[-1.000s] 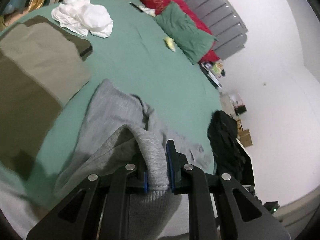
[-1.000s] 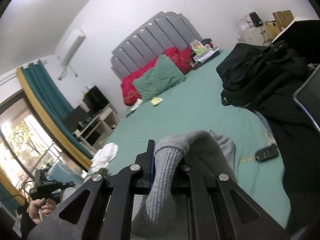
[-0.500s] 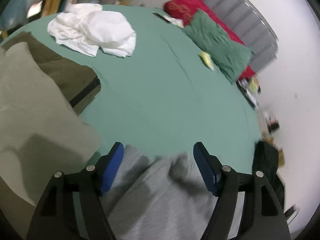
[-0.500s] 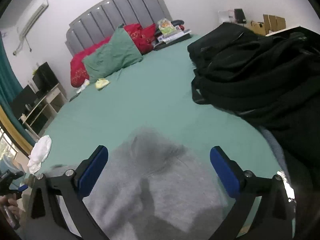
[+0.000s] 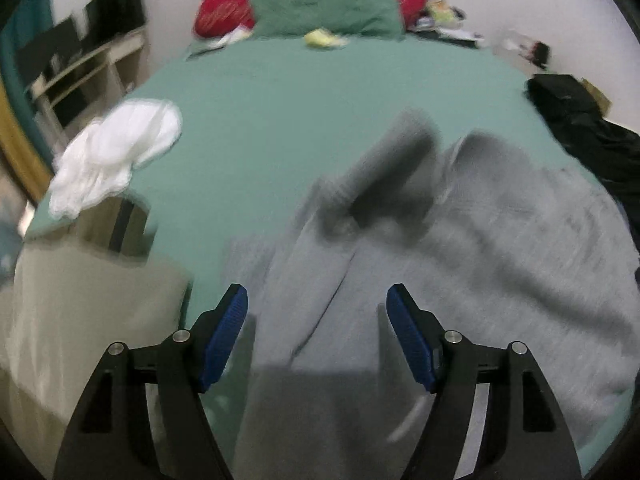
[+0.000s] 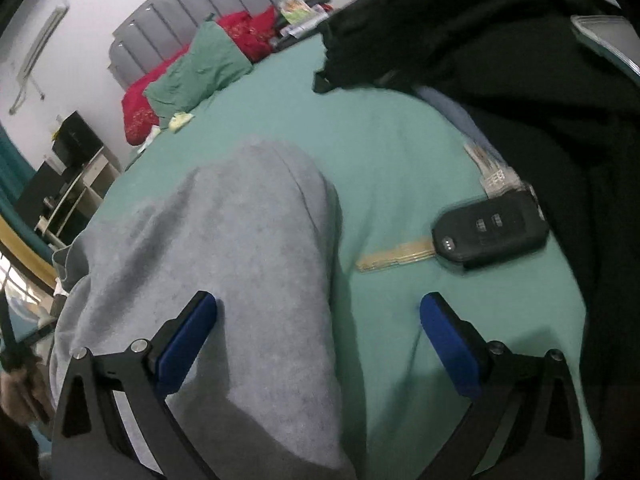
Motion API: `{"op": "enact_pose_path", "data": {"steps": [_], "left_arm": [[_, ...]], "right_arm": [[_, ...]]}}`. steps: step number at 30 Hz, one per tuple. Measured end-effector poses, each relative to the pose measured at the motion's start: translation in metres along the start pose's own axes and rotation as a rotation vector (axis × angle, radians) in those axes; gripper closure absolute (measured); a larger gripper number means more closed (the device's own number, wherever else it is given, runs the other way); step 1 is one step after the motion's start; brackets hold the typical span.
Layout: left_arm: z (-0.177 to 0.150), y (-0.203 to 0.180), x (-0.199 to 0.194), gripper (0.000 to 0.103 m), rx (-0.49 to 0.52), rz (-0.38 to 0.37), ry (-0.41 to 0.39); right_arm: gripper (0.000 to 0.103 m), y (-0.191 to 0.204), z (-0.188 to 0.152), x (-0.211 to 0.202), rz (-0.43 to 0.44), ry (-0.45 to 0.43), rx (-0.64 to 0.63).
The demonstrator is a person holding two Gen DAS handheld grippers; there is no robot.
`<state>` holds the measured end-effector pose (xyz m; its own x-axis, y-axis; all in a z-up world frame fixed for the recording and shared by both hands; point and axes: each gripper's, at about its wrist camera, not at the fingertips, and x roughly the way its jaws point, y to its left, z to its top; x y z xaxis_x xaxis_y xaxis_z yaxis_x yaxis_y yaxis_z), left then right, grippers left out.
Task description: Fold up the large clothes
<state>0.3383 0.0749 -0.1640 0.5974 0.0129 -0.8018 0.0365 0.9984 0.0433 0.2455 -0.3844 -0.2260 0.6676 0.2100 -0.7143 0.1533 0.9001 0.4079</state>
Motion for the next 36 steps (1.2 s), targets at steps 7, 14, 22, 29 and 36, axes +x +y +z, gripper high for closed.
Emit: {"op": "enact_pose_path", "data": {"steps": [7,14,22,29,36], "left_arm": [[0.059,-0.009,0.058,0.028,0.021,-0.023,0.101],[0.052,0.053,0.055,0.028,-0.278,0.151,0.101],[-0.033,0.050,-0.045,0.028,-0.240,0.024,0.040],[-0.110,0.026,-0.029,0.055,-0.181,-0.074,0.225],[-0.125,0.018,-0.080,0.084,-0.272,-0.066,0.101]], "right_arm": [[0.000,0.006,0.006,0.020,-0.014,0.011,-0.028],[0.000,0.010,0.006,0.020,0.009,0.001,-0.025],[0.000,0.000,-0.011,-0.004,0.159,0.026,0.025],[0.055,0.011,-0.036,-0.003,0.281,0.128,-0.014],[0.086,0.028,-0.044,-0.029,0.334,0.095,-0.027]]}}
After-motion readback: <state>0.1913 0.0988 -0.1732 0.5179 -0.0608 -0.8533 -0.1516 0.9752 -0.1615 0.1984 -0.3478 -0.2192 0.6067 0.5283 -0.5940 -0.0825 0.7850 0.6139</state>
